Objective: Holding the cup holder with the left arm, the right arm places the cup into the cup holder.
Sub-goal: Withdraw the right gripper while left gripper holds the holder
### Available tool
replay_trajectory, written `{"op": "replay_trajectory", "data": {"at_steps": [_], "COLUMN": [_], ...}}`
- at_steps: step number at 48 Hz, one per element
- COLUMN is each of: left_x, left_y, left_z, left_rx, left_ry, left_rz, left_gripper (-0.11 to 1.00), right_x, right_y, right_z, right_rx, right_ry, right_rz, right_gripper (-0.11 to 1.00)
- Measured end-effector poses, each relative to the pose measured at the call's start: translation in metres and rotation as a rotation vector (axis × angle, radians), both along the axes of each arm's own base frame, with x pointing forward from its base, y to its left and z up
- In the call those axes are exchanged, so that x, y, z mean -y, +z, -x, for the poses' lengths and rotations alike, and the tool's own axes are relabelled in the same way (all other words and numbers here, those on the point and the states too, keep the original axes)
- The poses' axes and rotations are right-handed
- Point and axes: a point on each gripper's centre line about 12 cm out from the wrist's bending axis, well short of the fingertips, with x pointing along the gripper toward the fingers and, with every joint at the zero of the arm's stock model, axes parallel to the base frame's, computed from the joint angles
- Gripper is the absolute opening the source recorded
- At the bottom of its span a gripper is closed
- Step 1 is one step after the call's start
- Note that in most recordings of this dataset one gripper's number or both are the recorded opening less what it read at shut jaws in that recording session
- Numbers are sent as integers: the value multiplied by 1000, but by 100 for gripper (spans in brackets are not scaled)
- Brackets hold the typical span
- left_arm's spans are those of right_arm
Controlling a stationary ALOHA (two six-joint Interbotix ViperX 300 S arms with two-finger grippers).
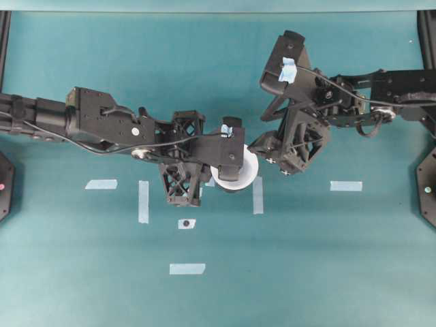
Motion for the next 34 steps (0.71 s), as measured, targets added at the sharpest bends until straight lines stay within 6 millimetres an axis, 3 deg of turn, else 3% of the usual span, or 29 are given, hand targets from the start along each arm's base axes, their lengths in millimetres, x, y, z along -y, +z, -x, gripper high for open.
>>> {"op": "replay_trajectory", "data": {"at_steps": [26,30,34], "left_x": [0,0,0], "left_y": [-2,-2,-2], "left_z": [2,2,3], "left_rx": [-17,-20,-20], "left_ry": [2,-2,6], "left_rz": [2,0,4], "left_gripper": [23,35,59], "right_x": [0,0,0], "right_y": [1,1,-1], "right_z": [0,0,0], "right_rx": [2,2,-1], "right_ry": [-1,-2,-6], "right_rz": [-1,-1,-7], "right_gripper": [90,90,90]}}
